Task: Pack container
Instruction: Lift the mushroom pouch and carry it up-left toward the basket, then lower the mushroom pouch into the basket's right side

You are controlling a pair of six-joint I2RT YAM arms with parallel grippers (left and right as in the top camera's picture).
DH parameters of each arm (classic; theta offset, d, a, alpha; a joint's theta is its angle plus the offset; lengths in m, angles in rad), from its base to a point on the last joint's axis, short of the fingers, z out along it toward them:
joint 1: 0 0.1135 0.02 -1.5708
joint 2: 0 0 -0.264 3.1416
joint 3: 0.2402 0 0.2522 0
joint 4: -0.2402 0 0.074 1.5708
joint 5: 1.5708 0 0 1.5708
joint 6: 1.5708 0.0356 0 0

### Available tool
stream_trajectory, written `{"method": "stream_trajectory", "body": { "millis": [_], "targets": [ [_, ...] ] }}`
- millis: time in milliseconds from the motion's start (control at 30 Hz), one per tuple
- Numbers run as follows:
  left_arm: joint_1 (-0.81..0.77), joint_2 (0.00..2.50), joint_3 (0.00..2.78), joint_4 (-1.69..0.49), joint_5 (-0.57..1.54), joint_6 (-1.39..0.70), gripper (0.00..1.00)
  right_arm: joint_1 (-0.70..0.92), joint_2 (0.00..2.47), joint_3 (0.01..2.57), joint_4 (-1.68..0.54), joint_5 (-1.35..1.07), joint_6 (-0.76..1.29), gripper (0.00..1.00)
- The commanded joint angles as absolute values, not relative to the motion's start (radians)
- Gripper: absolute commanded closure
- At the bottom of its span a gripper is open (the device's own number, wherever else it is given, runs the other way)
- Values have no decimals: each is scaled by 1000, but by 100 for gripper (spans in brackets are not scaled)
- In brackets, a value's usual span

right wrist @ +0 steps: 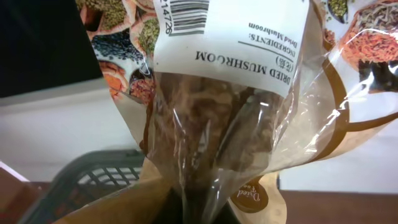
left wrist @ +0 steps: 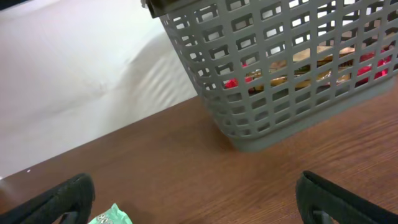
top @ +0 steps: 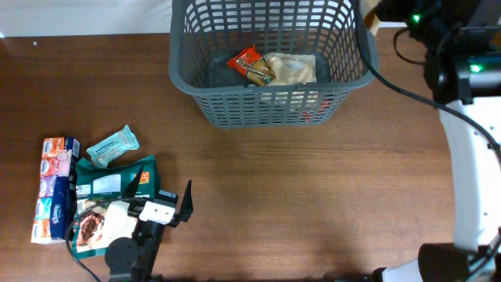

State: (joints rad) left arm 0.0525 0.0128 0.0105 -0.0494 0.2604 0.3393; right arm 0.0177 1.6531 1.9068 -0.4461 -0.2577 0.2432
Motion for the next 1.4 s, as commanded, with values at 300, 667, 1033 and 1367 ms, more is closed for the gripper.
{"method": "stream_trajectory", "body": {
  "millis": [300, 667, 1033, 1367],
  "targets": [
    [48, 6, 9, -57, 257, 329, 1, 46, 1781, 1932, -438, -308, 308, 97],
    [48, 6, 9, -57, 257, 329, 1, 113, 1832, 1932, -492, -306, 295, 96],
    [48, 6, 9, -57, 257, 329, 1, 146, 1861, 1932, -601, -221, 290, 96],
    [48, 6, 9, -57, 257, 329, 1, 146, 1905, 1932, -731, -142, 285, 96]
  ]
}}
